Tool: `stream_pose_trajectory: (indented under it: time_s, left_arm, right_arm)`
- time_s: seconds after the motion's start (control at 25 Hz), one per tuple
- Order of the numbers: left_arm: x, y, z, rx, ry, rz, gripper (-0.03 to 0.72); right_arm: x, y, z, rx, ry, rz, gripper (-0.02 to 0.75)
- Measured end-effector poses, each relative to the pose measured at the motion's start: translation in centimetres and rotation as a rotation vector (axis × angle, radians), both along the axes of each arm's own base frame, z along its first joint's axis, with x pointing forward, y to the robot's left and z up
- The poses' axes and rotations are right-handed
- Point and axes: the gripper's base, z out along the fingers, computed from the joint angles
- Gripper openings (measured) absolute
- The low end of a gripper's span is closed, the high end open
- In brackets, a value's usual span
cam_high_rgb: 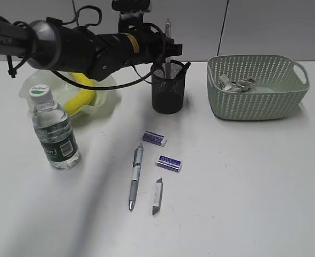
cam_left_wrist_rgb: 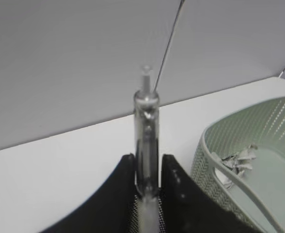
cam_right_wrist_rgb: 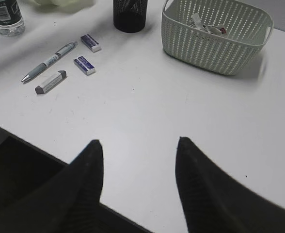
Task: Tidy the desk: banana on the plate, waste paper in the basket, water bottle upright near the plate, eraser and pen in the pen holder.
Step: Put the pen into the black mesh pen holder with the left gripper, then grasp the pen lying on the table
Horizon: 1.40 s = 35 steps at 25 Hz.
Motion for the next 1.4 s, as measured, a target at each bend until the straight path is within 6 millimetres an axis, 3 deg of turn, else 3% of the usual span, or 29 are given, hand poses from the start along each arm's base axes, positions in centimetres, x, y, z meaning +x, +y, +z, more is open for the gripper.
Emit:
stream_pose_trajectory:
  time_s: [0.08,0.2,0.32,0.44,0.6,0.8,0.92,1.12,1.4]
  left_arm:
    - [-0.1,-0.1,0.0,0.032,-0.021,-0.024,0.210]
    - [-0.1,-0.2,0.0,0.053,-0.042,-0.046,0.425]
    - [-0.2,-0.1,0.4,0.057,-0.046,-0.045,0.503]
    - [-0.6,0.3,2.8,0.061,-0.060,-0.028,0.495]
    - [-2.2,2.1,9.3,0.090,-0.073,0.038,0.447]
    - [-6.4,6.5,17.1,0.192,0.031,0.196,0.420]
    - [-9.8,9.5,20.4,0.250,0.137,0.294,0.417]
    - [-15.9,13.8,23.7,0.390,0.328,0.347,0.413]
    - [-23.8,18.4,25.3,0.440,0.376,0.301,0.347]
  right_arm:
    - [0.0,0.0,0.0,0.000,0.000,0.000,0.393]
    - [0.0,0.0,0.0,0.000,0.000,0.000,0.393]
    - [0.0,0.0,0.0,0.000,0.000,0.000,0.393]
    - [0.0,0.0,0.0,0.000,0.000,0.000,0.393]
    - [0.0,0.0,0.0,0.000,0.000,0.000,0.393]
    - [0.0,0.0,0.0,0.000,0.000,0.000,0.393]
    - [0.0,0.0,0.0,0.000,0.000,0.000,0.393]
    - [0.0,0.0,0.0,0.000,0.000,0.000,0.391]
    - [0.0,0.0,0.0,0.000,0.000,0.000,0.391]
